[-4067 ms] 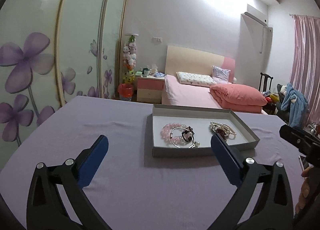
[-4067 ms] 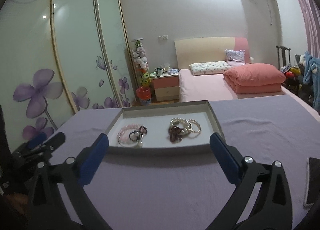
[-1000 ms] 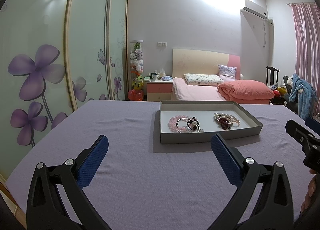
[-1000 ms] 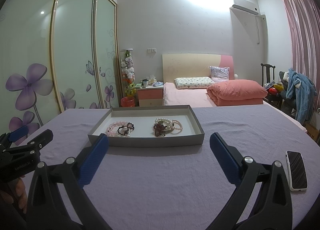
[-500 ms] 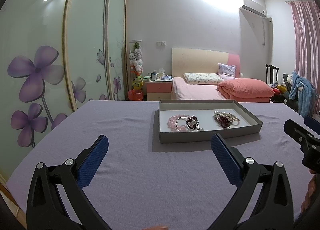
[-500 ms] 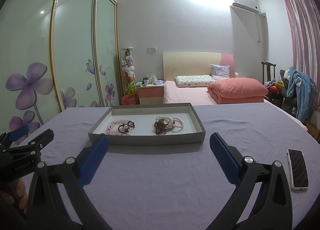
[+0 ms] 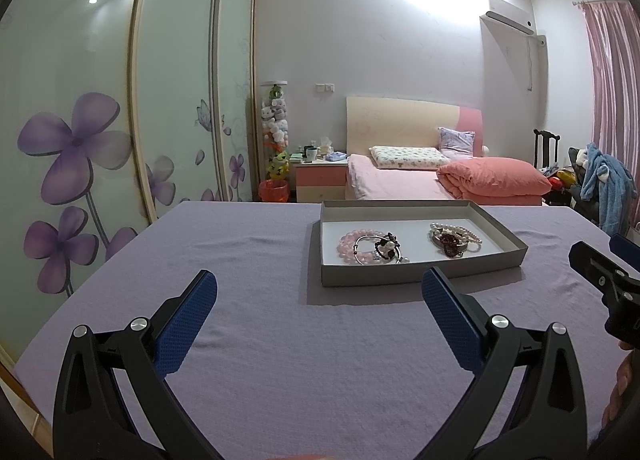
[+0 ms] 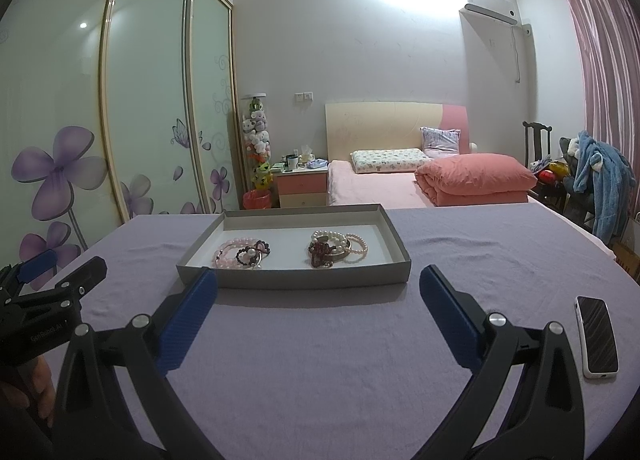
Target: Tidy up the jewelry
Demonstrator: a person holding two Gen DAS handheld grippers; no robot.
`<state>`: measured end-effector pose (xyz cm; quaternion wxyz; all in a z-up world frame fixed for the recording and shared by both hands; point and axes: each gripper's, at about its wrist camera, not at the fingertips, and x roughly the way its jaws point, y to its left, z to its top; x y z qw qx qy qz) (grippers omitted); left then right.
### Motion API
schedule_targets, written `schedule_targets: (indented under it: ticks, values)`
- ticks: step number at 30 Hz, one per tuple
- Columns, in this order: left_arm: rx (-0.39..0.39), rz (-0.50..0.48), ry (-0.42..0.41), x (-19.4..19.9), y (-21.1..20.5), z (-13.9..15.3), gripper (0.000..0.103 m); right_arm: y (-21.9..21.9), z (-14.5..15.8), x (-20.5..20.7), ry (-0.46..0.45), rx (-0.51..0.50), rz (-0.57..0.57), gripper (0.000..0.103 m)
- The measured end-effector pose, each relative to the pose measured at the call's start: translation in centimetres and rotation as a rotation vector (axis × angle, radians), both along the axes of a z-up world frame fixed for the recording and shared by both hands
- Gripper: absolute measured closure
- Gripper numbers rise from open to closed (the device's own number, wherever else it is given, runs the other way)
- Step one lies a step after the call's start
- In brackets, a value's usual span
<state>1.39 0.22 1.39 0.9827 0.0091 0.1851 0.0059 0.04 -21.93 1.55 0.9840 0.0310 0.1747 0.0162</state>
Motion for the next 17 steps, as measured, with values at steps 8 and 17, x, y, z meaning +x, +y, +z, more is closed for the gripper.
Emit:
schedule_targets:
  ticks: [8, 17]
  values:
    - [0.005, -0.002, -0.017, -0.05, 0.0, 0.42, 0.002, -0.01, -0.04, -0.12, 0.001, 0.001, 0.0, 0.004]
    - [0.004, -0.004, -0.017, -0.05, 0.01, 0.59, 0.002, -0.09, 0.02, -0.05, 0.002, 0.002, 0.0, 0.004]
